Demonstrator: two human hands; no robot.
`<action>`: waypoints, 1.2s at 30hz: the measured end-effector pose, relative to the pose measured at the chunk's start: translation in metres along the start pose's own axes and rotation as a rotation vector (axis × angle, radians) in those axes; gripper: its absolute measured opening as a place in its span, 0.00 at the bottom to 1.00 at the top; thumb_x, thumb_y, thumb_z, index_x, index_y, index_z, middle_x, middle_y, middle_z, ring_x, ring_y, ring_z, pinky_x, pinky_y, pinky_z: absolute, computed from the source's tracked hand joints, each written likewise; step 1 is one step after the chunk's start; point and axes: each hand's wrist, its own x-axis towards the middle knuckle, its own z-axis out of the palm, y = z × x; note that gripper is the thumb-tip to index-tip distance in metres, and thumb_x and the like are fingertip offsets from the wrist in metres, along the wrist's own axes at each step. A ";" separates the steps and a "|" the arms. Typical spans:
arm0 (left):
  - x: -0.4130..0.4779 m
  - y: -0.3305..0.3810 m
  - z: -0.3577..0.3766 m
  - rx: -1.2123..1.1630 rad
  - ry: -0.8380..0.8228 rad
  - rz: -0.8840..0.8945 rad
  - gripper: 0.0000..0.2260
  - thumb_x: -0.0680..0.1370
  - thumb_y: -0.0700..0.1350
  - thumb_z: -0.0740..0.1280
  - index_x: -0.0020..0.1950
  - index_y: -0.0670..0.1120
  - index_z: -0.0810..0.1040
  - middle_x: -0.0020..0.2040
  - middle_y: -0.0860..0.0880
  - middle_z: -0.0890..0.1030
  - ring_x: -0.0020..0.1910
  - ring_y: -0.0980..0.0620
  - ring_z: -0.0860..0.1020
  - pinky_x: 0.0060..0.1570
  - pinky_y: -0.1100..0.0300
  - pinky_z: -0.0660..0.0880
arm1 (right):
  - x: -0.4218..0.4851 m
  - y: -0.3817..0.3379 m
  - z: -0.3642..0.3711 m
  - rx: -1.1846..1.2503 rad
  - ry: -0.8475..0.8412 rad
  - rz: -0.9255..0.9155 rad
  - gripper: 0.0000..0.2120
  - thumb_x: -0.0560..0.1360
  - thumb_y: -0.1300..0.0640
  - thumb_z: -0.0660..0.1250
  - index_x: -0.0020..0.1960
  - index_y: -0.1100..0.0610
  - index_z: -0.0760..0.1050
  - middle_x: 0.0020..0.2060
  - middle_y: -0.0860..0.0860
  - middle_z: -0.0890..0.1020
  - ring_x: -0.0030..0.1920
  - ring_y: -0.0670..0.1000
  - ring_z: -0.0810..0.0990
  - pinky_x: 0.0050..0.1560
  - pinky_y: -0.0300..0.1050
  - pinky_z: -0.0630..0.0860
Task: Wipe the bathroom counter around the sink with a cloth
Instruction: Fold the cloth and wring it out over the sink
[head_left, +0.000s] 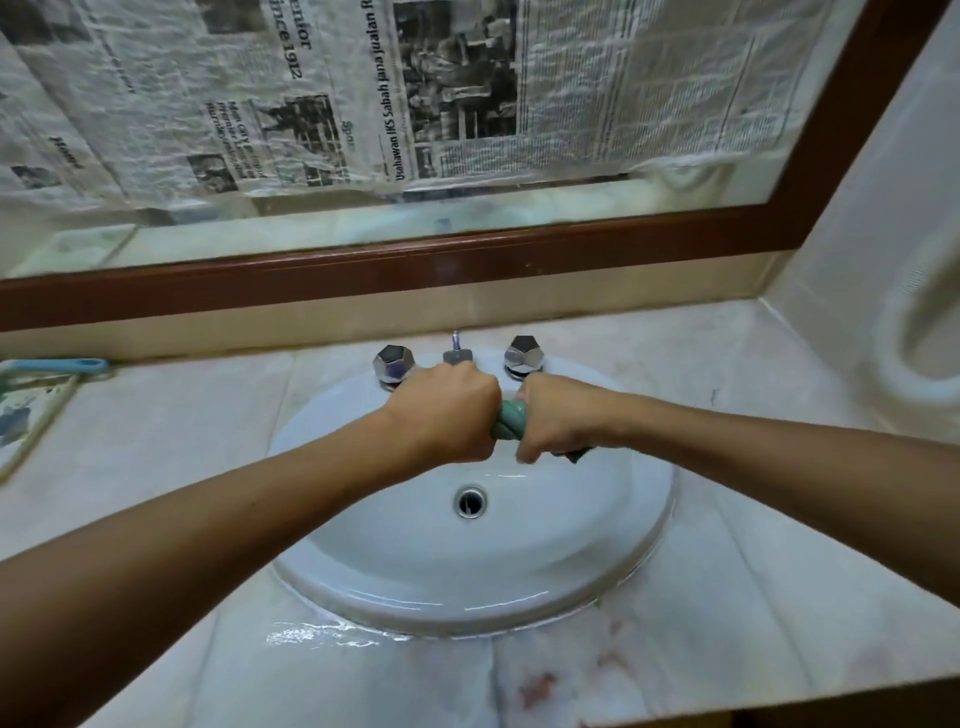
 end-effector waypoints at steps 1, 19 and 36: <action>0.006 0.002 0.004 -0.070 -0.039 -0.031 0.04 0.73 0.44 0.65 0.42 0.45 0.71 0.39 0.44 0.72 0.35 0.43 0.71 0.33 0.57 0.67 | 0.004 0.004 0.003 -0.086 0.087 -0.030 0.05 0.65 0.64 0.68 0.37 0.60 0.72 0.25 0.54 0.76 0.21 0.52 0.73 0.25 0.39 0.70; 0.029 0.029 0.052 -1.910 -0.835 -0.552 0.19 0.71 0.38 0.62 0.21 0.49 0.64 0.17 0.54 0.58 0.14 0.60 0.55 0.17 0.69 0.46 | 0.070 0.056 0.010 -0.555 0.524 -0.725 0.20 0.48 0.56 0.77 0.32 0.60 0.70 0.16 0.54 0.72 0.14 0.55 0.68 0.26 0.36 0.58; 0.031 0.033 0.037 -1.294 -0.498 -0.325 0.15 0.73 0.44 0.71 0.32 0.47 0.67 0.25 0.49 0.67 0.22 0.53 0.63 0.24 0.63 0.59 | 0.030 0.065 -0.001 -0.538 0.472 -0.465 0.13 0.62 0.59 0.72 0.43 0.57 0.72 0.30 0.51 0.73 0.30 0.58 0.73 0.28 0.41 0.61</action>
